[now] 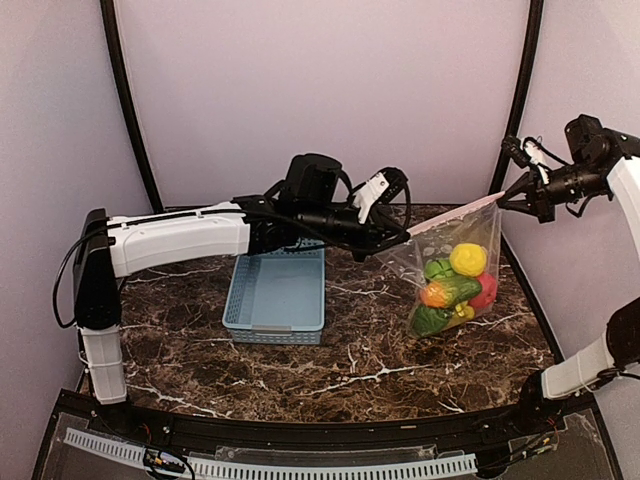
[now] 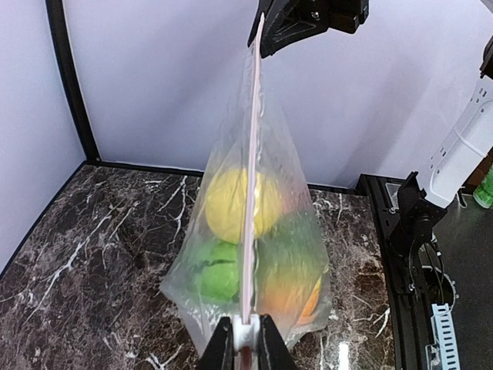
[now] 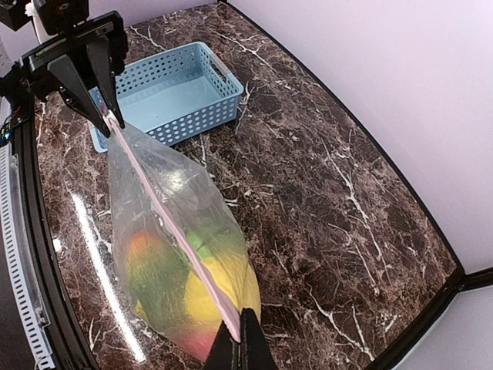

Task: Place the food in the zip-top bag and seal the zipper
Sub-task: Zip the zipper of the food storage bag.

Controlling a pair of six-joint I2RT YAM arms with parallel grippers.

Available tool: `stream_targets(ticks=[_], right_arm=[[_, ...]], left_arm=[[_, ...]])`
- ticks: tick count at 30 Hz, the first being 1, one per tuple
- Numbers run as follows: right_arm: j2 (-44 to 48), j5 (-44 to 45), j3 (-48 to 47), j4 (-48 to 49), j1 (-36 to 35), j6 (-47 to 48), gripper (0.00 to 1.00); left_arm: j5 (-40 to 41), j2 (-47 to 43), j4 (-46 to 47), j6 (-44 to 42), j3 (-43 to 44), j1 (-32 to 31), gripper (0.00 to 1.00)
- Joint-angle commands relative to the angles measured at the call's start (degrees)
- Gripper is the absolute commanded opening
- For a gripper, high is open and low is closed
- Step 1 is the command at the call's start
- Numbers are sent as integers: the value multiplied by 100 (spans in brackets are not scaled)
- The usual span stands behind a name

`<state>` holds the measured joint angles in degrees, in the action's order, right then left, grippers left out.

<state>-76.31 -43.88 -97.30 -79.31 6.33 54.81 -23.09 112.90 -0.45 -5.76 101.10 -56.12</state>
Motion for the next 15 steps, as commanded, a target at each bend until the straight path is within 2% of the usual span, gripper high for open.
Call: stream_targets(ticks=[1,6,15], right_arm=[[-84,-79,-66,495,282,35,0],[-193,-183,-42,612,308,-52,0],[-243,-192,-6,696,312,-119,0]], left_arm=[[165,-691,99,105,-772,200,10],[226,-917,345,122,-1304,245,11],[291,-987,432,118,-1537,301,11]])
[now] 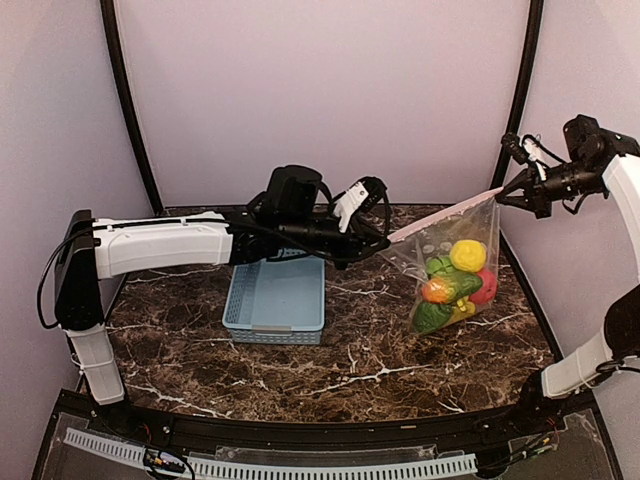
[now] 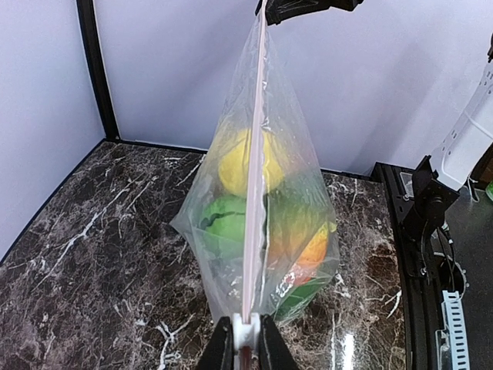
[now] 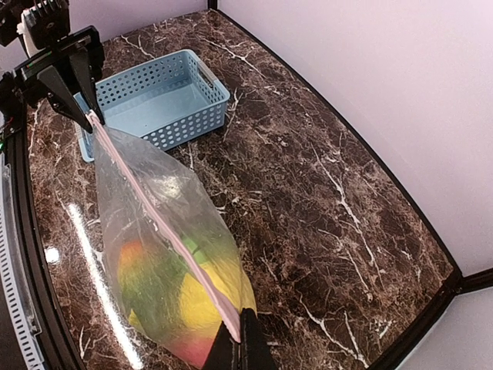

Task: Place the food in the zip-top bag and seal the zipper
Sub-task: Zip the zipper of the food storage bag, then place the zipper food storage bag at the center of the board.

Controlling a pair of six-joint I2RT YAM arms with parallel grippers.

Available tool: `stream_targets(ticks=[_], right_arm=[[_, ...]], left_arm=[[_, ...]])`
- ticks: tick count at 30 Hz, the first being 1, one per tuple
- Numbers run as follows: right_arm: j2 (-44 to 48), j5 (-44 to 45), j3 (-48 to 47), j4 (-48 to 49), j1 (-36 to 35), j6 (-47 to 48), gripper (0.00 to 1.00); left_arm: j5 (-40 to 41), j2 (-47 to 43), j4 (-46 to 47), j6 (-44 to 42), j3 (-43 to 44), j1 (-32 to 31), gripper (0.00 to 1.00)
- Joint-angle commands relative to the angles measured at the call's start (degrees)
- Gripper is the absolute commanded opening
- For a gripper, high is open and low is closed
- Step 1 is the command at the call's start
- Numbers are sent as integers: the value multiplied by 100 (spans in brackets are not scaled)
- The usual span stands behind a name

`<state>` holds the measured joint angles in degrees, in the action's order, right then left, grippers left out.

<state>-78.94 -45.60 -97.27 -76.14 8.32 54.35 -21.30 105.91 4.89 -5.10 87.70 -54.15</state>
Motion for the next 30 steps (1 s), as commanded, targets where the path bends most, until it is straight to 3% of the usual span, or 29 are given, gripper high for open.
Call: stream_targets(ticks=[1,18,20,21,23,30], right_arm=[[23,-4,9,373,109,-69,0],[-113,-127,163,551,111,-153,0],[-152,-188,165,552,109,-161,0],[-176,-220,165,550,109,-158,0],[-208,-267,165,554,109,-160,0],[-223,-260,184,574,109,-162,0]], left_arm=[[119,-300,-93,66,-208,121,11],[185,-352,212,129,-543,249,14],[126,-265,342,166,-487,247,19],[51,-229,392,158,-455,252,31],[20,-115,615,161,-440,248,44],[-599,422,1128,296,-125,242,46]])
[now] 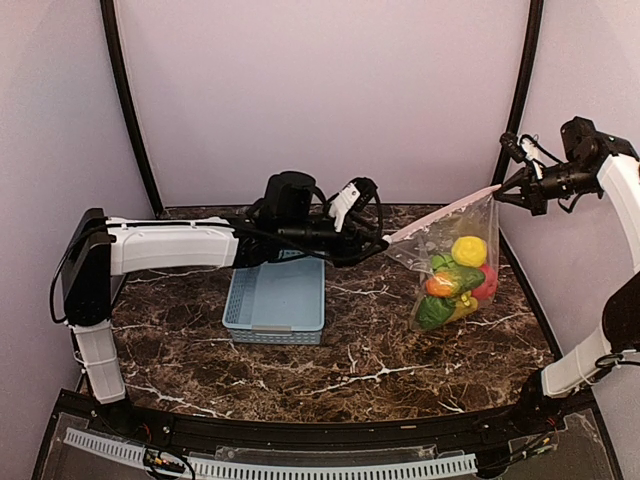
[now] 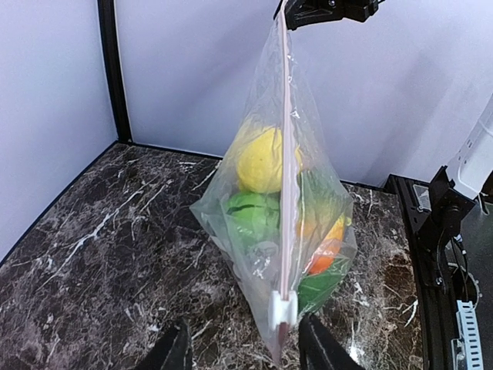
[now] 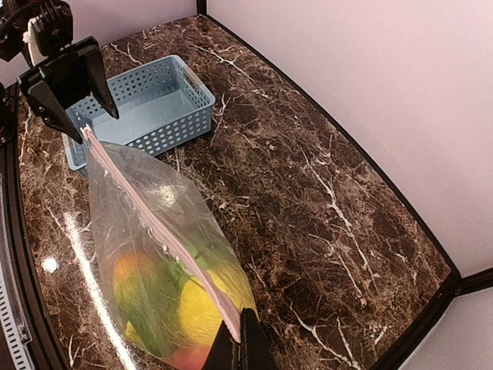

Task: Place the food in the zip-top bag and seal the zipper
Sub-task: Place the zipper food storage bag at the center of the board.

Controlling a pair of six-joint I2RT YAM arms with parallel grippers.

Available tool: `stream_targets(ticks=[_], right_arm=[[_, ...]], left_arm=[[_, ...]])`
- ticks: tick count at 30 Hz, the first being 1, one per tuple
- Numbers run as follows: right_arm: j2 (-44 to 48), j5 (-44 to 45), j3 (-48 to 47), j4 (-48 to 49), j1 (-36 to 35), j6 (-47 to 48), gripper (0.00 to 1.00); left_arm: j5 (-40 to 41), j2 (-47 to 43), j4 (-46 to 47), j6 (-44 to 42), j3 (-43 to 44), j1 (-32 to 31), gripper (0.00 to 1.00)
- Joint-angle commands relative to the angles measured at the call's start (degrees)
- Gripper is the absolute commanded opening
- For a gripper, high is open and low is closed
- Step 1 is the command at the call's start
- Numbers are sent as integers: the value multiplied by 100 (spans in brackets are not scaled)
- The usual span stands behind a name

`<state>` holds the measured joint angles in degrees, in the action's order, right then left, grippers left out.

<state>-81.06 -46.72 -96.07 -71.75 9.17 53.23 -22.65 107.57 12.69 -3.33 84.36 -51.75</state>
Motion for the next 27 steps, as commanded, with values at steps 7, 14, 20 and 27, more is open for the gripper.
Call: stream_targets(ticks=[7,14,20,27], right_arm=[[12,-228,203,350,23,-171,0],[-602,-441,-470,800,24,-611,0],[-817,-832,-975,1180,24,-837,0],[549,-1112,1280,2226,6,-239,0]], left_arm=[[-844,661,615,183,543,-2,33],[-78,744,1017,-202,804,46,3],[190,766,555,-719,1592,210,1],[-241,676,-30,-954,1260,209,3]])
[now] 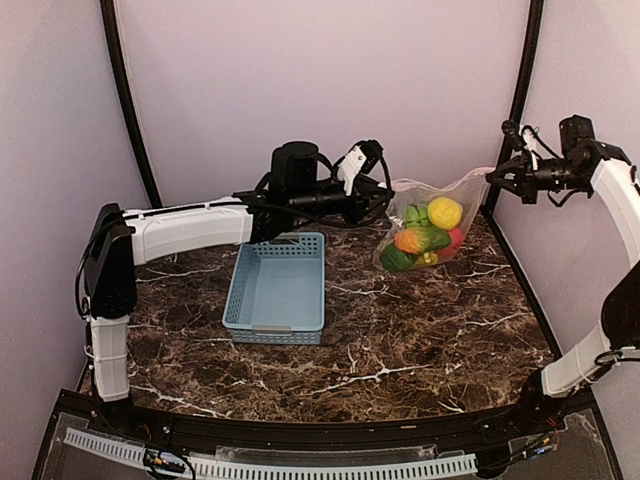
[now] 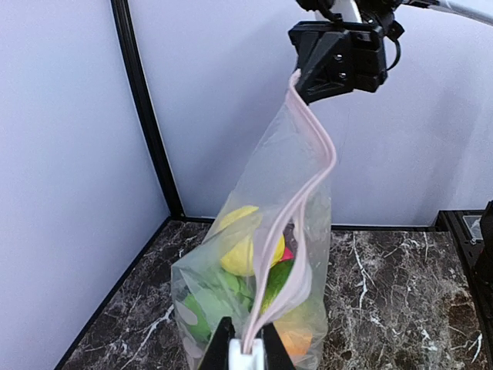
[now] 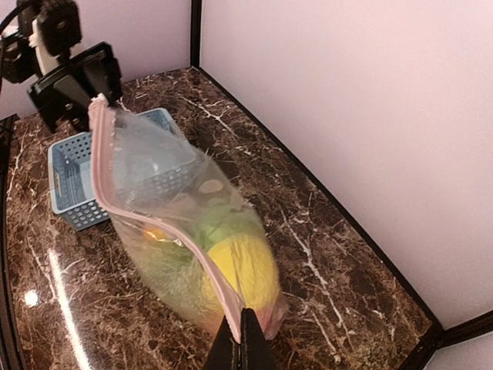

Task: Place the food in the zip-top bag and seal the zipper
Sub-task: Place the zipper food storage bag at the center of the board, then reset both arms

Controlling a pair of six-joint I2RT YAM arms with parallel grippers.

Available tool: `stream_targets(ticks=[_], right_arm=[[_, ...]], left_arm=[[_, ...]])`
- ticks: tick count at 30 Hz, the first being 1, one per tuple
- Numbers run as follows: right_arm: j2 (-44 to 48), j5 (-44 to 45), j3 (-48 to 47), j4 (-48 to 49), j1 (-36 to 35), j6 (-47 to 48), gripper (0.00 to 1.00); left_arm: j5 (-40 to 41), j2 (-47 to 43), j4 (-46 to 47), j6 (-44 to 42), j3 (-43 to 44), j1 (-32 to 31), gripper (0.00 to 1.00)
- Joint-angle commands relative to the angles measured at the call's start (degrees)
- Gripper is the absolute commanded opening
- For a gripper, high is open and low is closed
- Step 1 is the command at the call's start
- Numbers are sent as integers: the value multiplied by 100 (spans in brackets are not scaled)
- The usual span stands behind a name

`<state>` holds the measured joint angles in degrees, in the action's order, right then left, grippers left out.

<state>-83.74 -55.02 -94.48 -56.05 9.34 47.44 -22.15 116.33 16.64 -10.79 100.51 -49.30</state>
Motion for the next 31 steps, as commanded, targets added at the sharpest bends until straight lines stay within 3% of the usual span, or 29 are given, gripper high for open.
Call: stream_targets(ticks=[1,5,9,17,21,23,25,28,31], right_arm=[[1003,-230,1658,713,-12,527,1],[1639,-20,2757,250,-7,1286,32],[2067,98,2827,-284,6,1539,36],[2093,-637,2415,-318,6,806,40],[2096,-303,2164,536,6,-865,46],[2222,50,2171,1283,6,-2035,52],[2403,606,2326,2087,6,-2917,60],[2413,1221,2503,2660,6,-3341,63],[2454,1373,2799,3036,6,-3683,64]], left_arm=[[-433,-274,-528,-217,-483,-42,5],[-648,-770,-940,-449,-1392,-179,30],[-240,-1568,-1299,-938,-2117,-437,39],[108,-2460,-1348,-882,-2730,-472,44],[1269,-3037,-1139,-656,-3113,-471,50],[2826,-3374,-1082,-428,-3291,-463,64],[3545,-3703,-1116,-270,-3423,-390,75],[3940,-4132,-1389,-165,-3525,-206,84],[4152,-4355,-1501,-142,-3712,-163,87]])
